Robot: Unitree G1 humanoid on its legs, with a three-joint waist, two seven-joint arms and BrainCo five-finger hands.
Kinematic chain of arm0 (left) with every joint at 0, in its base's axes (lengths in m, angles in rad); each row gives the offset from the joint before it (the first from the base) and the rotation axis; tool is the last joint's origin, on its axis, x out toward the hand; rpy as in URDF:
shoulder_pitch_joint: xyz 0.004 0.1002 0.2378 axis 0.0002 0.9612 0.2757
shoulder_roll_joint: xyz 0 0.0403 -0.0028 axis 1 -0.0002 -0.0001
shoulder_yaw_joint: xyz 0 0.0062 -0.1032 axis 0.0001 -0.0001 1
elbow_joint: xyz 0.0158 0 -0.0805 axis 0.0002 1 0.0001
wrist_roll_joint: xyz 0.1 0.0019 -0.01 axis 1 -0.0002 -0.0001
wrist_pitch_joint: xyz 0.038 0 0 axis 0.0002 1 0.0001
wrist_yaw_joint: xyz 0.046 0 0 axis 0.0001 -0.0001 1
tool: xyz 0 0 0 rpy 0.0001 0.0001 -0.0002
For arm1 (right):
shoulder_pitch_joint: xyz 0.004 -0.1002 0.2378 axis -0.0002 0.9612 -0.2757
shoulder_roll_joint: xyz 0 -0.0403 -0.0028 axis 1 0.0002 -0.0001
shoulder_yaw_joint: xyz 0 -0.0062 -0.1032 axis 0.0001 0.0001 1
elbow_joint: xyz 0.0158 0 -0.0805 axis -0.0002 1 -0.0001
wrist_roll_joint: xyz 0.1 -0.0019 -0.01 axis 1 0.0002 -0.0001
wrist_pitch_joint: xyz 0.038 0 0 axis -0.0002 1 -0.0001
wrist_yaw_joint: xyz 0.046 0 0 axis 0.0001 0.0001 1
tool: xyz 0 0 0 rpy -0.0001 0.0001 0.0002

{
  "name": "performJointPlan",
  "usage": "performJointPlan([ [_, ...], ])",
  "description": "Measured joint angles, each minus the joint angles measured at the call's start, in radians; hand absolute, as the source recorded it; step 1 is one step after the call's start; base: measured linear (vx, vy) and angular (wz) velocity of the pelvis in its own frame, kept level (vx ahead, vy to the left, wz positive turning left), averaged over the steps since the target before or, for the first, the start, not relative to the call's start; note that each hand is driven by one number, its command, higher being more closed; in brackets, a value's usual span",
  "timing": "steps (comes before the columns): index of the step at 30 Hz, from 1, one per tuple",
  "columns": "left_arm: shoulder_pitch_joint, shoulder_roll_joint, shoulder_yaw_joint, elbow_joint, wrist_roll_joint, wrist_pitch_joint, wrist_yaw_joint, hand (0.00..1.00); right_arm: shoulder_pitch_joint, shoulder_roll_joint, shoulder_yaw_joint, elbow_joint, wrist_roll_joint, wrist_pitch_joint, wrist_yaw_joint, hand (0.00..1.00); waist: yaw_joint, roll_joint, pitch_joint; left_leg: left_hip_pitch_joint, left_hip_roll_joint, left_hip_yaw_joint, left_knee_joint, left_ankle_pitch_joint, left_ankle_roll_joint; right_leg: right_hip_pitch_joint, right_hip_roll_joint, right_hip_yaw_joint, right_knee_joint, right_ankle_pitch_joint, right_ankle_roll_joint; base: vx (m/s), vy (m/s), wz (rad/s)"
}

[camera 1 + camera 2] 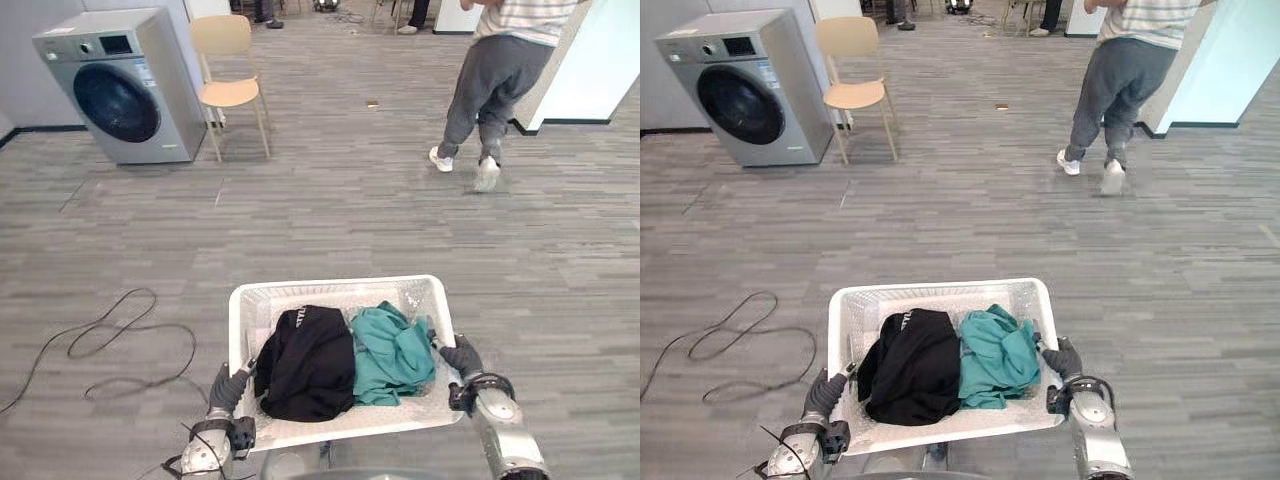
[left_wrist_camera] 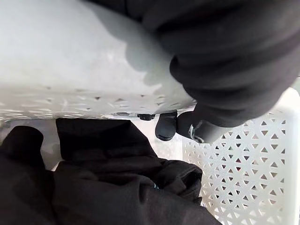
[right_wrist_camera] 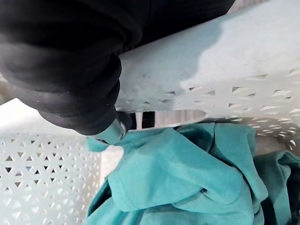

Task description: Pick up the laundry basket with both hands and put the clothes into the washing machine.

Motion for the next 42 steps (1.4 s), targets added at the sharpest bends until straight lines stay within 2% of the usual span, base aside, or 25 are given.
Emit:
performJointPlan([
  [1, 0.012, 0.006, 0.009, -0.003, 0.000, 0.000, 0.001, 1.00, -0.022, 0.021, 0.003, 0.027, -0.002, 0.004, 0.002, 1.00, 0.012, -0.005, 0.019, -0.011, 0.019, 0.025, 0.157, -0.041, 0.025, -0.022, 0.004, 0.051, 0.160, 0.064, 0.054, 0.79, 0.288, -0.06],
  [2, 0.016, 0.029, -0.005, -0.010, 0.000, -0.007, 0.004, 1.00, -0.007, 0.043, 0.000, 0.023, -0.003, -0.005, 0.003, 1.00, 0.008, -0.025, 0.025, 0.014, -0.038, 0.033, 0.121, -0.072, -0.026, -0.090, -0.007, 0.052, 0.405, 0.150, 0.157, 0.68, 0.293, -0.15],
  [3, 0.025, 0.032, -0.012, -0.023, 0.000, -0.007, 0.005, 1.00, 0.013, 0.037, 0.002, 0.011, -0.003, -0.012, 0.004, 1.00, 0.009, -0.037, 0.015, 0.073, -0.044, 0.038, 0.007, -0.065, 0.000, -0.143, -0.016, 0.057, 0.555, 0.199, 0.251, 0.49, 0.247, 0.11],
  [4, 0.025, 0.068, -0.008, -0.023, -0.001, -0.005, 0.012, 1.00, 0.015, 0.064, 0.007, 0.018, -0.004, -0.014, 0.005, 1.00, -0.006, -0.093, 0.014, 0.133, -0.093, 0.062, 0.000, -0.110, 0.006, -0.262, -0.069, 0.068, 0.812, 0.236, 0.240, 0.52, 0.130, 0.09],
  [5, 0.018, 0.073, -0.006, -0.024, 0.000, 0.000, 0.011, 1.00, 0.022, 0.069, 0.008, 0.014, -0.003, -0.014, 0.005, 1.00, -0.010, -0.104, 0.016, 0.191, -0.109, 0.061, -0.023, -0.140, -0.003, -0.336, -0.093, 0.051, 0.913, 0.233, 0.224, 0.55, 0.091, 0.06],
  [6, 0.020, 0.072, -0.009, -0.024, 0.001, 0.000, 0.010, 1.00, 0.023, 0.070, 0.005, 0.013, -0.003, -0.013, 0.005, 1.00, -0.013, -0.091, 0.020, 0.256, -0.109, 0.055, -0.050, -0.154, 0.002, -0.393, -0.103, 0.023, 0.948, 0.216, 0.195, 0.72, 0.069, 0.02],
  [7, 0.019, 0.072, -0.016, -0.035, 0.003, 0.001, 0.006, 1.00, 0.045, 0.074, -0.001, -0.023, -0.005, -0.010, 0.005, 1.00, -0.027, -0.064, 0.028, 0.356, -0.102, 0.033, -0.121, -0.162, -0.009, -0.472, -0.109, -0.032, 0.911, 0.166, 0.145, 0.58, 0.069, 0.05],
  [10, 0.000, 0.073, -0.027, -0.063, 0.004, 0.001, 0.004, 1.00, 0.076, 0.081, -0.025, -0.103, -0.002, -0.011, 0.002, 1.00, -0.052, -0.022, 0.038, 0.481, -0.080, -0.014, -0.211, -0.176, -0.033, -0.554, -0.114, -0.143, 0.622, 0.110, 0.094, 0.56, 0.016, 0.35],
  [12, -0.038, 0.077, -0.029, -0.070, 0.004, 0.001, 0.000, 1.00, 0.096, 0.090, -0.039, -0.157, 0.003, -0.013, -0.012, 1.00, -0.053, -0.018, 0.033, 0.544, -0.064, -0.049, -0.202, -0.225, -0.081, -0.545, -0.113, -0.216, 0.163, 0.180, 0.045, 0.57, -0.092, 0.55],
  [13, -0.038, 0.077, -0.029, -0.078, 0.004, 0.001, 0.000, 1.00, 0.099, 0.090, -0.039, -0.173, 0.003, -0.013, -0.013, 1.00, -0.054, -0.020, 0.033, 0.562, -0.064, -0.056, -0.195, -0.249, -0.089, -0.546, -0.112, -0.214, 0.090, 0.209, 0.027, 0.70, -0.199, 0.65],
  [14, -0.037, 0.076, -0.029, -0.088, 0.004, 0.000, 0.000, 1.00, 0.110, 0.087, -0.038, -0.197, 0.002, -0.012, -0.015, 1.00, -0.057, -0.032, 0.022, 0.613, -0.062, -0.088, -0.171, -0.323, -0.098, -0.549, -0.114, -0.197, 0.052, 0.257, 0.000, 0.60, -0.217, 0.64],
  [15, -0.033, 0.076, -0.030, -0.089, 0.004, 0.000, -0.001, 1.00, 0.119, 0.088, -0.036, -0.202, 0.002, -0.012, -0.016, 1.00, -0.061, -0.028, 0.014, 0.638, -0.049, -0.094, -0.169, -0.358, -0.111, -0.549, -0.111, -0.191, 0.077, 0.273, -0.010, 0.76, -0.298, 0.98],
  [16, -0.011, 0.071, -0.027, -0.091, 0.004, 0.000, -0.001, 1.00, 0.136, 0.092, -0.030, -0.201, 0.001, -0.010, -0.017, 1.00, -0.078, -0.023, -0.012, 0.671, -0.021, -0.114, -0.111, -0.402, -0.139, -0.540, -0.099, -0.200, 0.172, 0.336, -0.006, 0.56, -0.236, 0.81],
  [17, -0.008, 0.062, -0.024, -0.084, 0.004, 0.000, 0.000, 1.00, 0.141, 0.090, -0.028, -0.201, 0.001, -0.010, -0.017, 1.00, -0.083, -0.012, -0.014, 0.639, -0.005, -0.133, 0.004, -0.404, -0.147, -0.533, -0.088, -0.210, 0.220, 0.307, 0.005, 0.78, -0.392, 0.59],
  [18, 0.018, 0.030, -0.018, -0.086, 0.004, 0.000, 0.001, 1.00, 0.144, 0.057, -0.009, -0.208, 0.000, -0.010, -0.017, 1.00, -0.066, 0.046, -0.023, 0.489, 0.079, -0.141, 0.355, -0.288, -0.181, -0.493, -0.024, -0.235, 0.242, 0.239, -0.020, 0.62, -0.299, -0.11],
  [19, 0.023, 0.010, -0.009, -0.085, 0.003, 0.000, 0.000, 1.00, 0.139, 0.044, 0.004, -0.221, 0.000, -0.010, -0.017, 1.00, -0.041, 0.065, -0.026, 0.414, 0.119, -0.136, 0.514, -0.138, -0.164, -0.469, 0.015, -0.225, 0.230, 0.220, -0.042, 0.71, -0.286, -0.69],
  [20, 0.029, -0.003, -0.004, -0.080, 0.002, 0.000, 0.000, 1.00, 0.127, 0.038, 0.006, -0.219, 0.001, -0.011, -0.020, 1.00, -0.019, 0.079, -0.019, 0.322, 0.147, -0.140, 0.651, -0.019, -0.175, -0.429, 0.051, -0.213, 0.190, 0.210, -0.058, 0.59, -0.121, -0.66],
  [23, 0.018, 0.000, -0.010, -0.053, 0.002, -0.004, -0.004, 1.00, 0.130, 0.040, -0.006, -0.197, 0.002, -0.011, -0.034, 1.00, -0.028, 0.072, -0.008, 0.200, 0.143, -0.127, 0.626, -0.138, -0.166, -0.316, 0.058, -0.202, 0.069, 0.213, -0.060, 0.53, -0.109, -0.19],
  [25, 0.004, -0.001, -0.008, -0.014, 0.002, -0.005, -0.003, 1.00, 0.126, 0.042, -0.006, -0.175, 0.003, -0.011, -0.038, 1.00, -0.025, 0.042, 0.009, 0.190, 0.140, -0.067, 0.374, -0.204, -0.151, -0.210, 0.041, -0.176, -0.017, 0.217, -0.058, 0.49, -0.057, -0.28],
  [27, 0.005, -0.003, -0.020, 0.018, -0.002, -0.021, 0.002, 1.00, 0.121, 0.032, -0.008, -0.133, 0.003, -0.025, -0.037, 1.00, -0.023, 0.036, 0.005, 0.236, 0.104, -0.087, -0.016, -0.157, -0.158, -0.185, 0.031, -0.156, -0.030, 0.214, -0.053, 0.42, 0.072, -0.52],
  [28, 0.003, 0.002, -0.026, 0.039, -0.004, -0.025, 0.006, 1.00, 0.099, 0.034, -0.009, -0.098, 0.003, -0.022, -0.037, 1.00, -0.022, 0.044, 0.003, 0.266, 0.105, -0.087, -0.129, -0.058, -0.147, -0.164, 0.029, -0.131, -0.026, 0.197, -0.026, 0.42, 0.127, -0.61],
  [32, 0.007, 0.039, -0.032, 0.047, -0.003, -0.023, 0.001, 1.00, 0.149, 0.085, -0.023, -0.113, 0.002, -0.020, -0.037, 1.00, -0.032, -0.037, -0.020, 0.348, 0.051, -0.025, -0.236, -0.058, -0.143, -0.151, -0.036, -0.120, -0.032, 0.199, 0.004, 0.32, 0.106, -0.24],
  [34, 0.007, 0.039, -0.035, 0.047, -0.003, -0.023, -0.001, 1.00, 0.166, 0.086, -0.024, -0.132, 0.002, -0.019, -0.037, 1.00, -0.030, -0.044, -0.025, 0.362, 0.040, -0.013, -0.247, -0.058, -0.143, -0.147, -0.050, -0.120, -0.033, 0.206, 0.016, 0.15, 0.069, -0.07],
  [35, 0.010, 0.041, -0.070, 0.080, -0.001, -0.022, 0.000, 1.00, 0.208, 0.060, -0.021, -0.099, 0.031, -0.030, -0.033, 1.00, -0.051, -0.049, -0.049, 0.402, 0.004, -0.022, -0.453, 0.072, -0.134, -0.151, -0.061, -0.145, -0.152, 0.221, 0.040, 0.07, 0.034, -0.03],
  [42, -0.014, 0.051, -0.069, 0.177, -0.018, -0.026, 0.001, 1.00, 0.203, 0.060, -0.027, -0.019, 0.033, -0.031, -0.033, 1.00, -0.052, -0.042, -0.070, 0.411, 0.004, -0.009, -0.495, 0.083, -0.133, -0.155, -0.061, -0.147, -0.176, 0.220, 0.041, 0.00, -0.001, -0.03],
])
